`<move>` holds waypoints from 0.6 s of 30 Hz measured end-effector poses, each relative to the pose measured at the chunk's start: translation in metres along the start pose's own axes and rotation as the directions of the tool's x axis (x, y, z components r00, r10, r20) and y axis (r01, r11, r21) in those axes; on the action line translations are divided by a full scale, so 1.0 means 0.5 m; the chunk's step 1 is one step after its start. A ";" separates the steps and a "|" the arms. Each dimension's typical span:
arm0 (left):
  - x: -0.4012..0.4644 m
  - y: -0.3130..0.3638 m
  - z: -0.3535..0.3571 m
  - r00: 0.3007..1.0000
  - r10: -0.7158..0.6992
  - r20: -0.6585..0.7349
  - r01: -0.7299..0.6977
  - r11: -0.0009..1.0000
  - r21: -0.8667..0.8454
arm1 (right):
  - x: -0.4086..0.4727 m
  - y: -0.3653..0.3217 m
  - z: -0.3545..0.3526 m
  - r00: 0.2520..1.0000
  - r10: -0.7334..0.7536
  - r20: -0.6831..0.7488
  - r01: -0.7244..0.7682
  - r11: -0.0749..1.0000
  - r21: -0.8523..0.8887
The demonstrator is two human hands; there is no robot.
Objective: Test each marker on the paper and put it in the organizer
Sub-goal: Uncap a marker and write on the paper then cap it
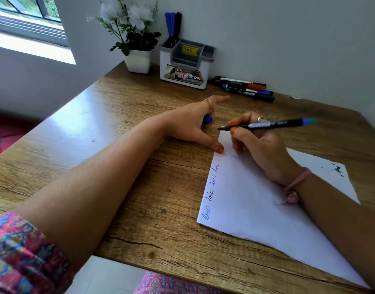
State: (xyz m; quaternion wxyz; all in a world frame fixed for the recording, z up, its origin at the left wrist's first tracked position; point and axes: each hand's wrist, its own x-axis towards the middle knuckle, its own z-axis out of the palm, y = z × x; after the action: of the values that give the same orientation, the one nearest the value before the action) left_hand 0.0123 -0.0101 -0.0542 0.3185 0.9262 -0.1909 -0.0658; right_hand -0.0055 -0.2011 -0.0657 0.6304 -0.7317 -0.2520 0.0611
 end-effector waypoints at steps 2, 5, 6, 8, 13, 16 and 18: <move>-0.001 0.000 0.001 1.000 0.023 0.001 -0.023 1.000 -0.002 | 0.003 0.001 -0.002 0.999 0.037 0.039 -0.039 0.997 0.065; 0.002 -0.006 0.001 1.000 0.014 0.019 -0.014 1.000 -0.016 | 0.008 0.002 -0.007 0.993 0.097 0.065 -0.104 0.987 0.125; 0.003 -0.006 0.001 1.000 0.011 0.021 -0.011 1.000 -0.015 | 0.009 0.003 -0.008 0.992 0.108 0.058 -0.115 0.985 0.128; 0.004 -0.006 0.002 1.000 0.013 0.019 -0.013 1.000 -0.009 | 0.010 0.005 -0.008 0.992 0.118 0.043 -0.122 0.987 0.109; 0.000 0.000 0.002 0.997 0.065 0.033 -0.064 0.997 -0.033 | 0.005 0.002 -0.004 0.994 0.080 0.071 -0.080 0.997 -0.005; -0.002 0.011 0.002 0.995 0.096 -0.005 -0.096 0.995 -0.003 | 0.002 0.001 -0.003 0.997 0.063 0.038 -0.061 0.997 -0.042; -0.003 0.012 0.001 0.987 0.146 -0.060 -0.147 0.989 -0.014 | 0.001 0.001 -0.004 0.999 0.047 0.012 -0.047 0.999 -0.015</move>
State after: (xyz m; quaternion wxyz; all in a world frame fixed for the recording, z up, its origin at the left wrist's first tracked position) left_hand 0.0092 -0.0139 -0.0509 0.3365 0.9081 -0.2486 -0.0167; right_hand -0.0041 -0.2028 -0.0659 0.6218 -0.7417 -0.2389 0.0784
